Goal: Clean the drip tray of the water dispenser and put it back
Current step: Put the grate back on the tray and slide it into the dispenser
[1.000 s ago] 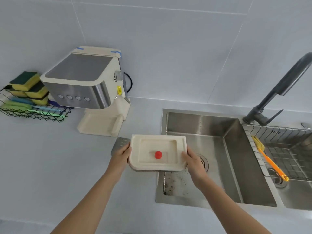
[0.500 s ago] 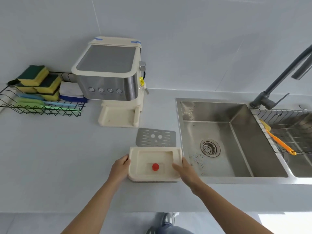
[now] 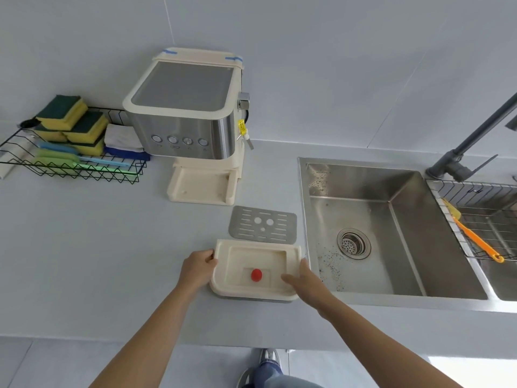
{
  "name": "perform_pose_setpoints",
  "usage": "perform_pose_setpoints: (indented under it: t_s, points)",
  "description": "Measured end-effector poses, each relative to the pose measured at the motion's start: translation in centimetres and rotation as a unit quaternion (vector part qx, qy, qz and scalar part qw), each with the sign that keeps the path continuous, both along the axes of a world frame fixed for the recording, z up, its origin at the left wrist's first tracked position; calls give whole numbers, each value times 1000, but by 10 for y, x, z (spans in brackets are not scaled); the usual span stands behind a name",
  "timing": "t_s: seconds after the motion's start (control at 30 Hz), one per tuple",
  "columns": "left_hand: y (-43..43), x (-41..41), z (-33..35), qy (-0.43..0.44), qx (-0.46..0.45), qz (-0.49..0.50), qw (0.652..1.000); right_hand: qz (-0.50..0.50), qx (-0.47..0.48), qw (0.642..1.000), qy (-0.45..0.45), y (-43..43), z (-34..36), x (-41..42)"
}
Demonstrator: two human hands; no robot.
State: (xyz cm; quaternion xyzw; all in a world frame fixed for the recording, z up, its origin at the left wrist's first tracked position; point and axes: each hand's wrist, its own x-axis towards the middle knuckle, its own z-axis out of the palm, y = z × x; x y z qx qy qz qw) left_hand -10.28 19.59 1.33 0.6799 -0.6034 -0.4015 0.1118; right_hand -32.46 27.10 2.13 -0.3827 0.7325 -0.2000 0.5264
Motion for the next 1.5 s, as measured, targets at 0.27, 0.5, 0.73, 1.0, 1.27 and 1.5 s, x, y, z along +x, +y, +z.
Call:
perform_pose_setpoints:
  t_s: [0.27, 0.5, 0.73, 1.0, 1.27, 1.5]
  points:
    - [-36, -19, 25, 21, -52, 15, 998, 25, -65, 994, 81, -55, 23, -30]
    - [-82, -55, 30, 42, -35, -95, 994, 139, -97, 968, 186, -103, 14, -44]
    - [-105, -68, 7, -71, -46, -257, 963, 319, -52, 900, 293, -117, 5, -46]
    - [-125, -76, -12, -224, -81, -392, 889, 350, -15, 881, 318, -132, 1, -45]
    - [-135, -76, -23, -269, -118, -413, 862, 357, 0, 854, 379, -142, -7, -42]
    - [-140, -79, -20, -263, -110, -415, 864, 375, 6, 834, 404, -152, -8, -41]
